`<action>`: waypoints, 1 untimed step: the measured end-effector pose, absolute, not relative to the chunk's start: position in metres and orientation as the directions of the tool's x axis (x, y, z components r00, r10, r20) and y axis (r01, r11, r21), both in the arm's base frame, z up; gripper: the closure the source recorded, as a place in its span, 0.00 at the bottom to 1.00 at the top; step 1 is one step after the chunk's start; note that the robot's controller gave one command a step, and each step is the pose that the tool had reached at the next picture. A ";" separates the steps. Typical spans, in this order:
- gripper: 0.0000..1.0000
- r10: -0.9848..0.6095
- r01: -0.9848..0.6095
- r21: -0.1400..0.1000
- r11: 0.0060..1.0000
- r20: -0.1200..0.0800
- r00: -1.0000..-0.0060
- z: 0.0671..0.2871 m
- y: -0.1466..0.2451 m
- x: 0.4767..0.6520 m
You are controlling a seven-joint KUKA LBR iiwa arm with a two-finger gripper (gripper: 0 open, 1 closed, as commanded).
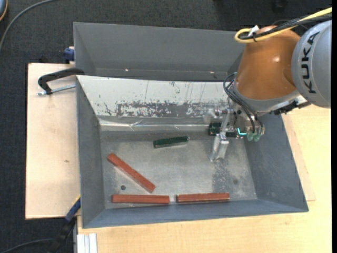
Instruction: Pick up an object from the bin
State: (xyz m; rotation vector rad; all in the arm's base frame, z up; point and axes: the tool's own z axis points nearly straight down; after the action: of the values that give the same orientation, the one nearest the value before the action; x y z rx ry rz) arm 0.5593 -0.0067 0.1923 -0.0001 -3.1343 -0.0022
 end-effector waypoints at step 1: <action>0.00 -0.116 -0.116 0.002 0.993 0.002 -0.993 0.067 0.046 0.564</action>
Offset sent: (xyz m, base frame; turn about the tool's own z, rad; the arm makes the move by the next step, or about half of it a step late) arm 0.0054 0.0499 -0.1223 -0.1147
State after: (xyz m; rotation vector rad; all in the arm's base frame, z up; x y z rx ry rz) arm 0.5643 0.0458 0.0674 0.1826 -3.1337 -0.0034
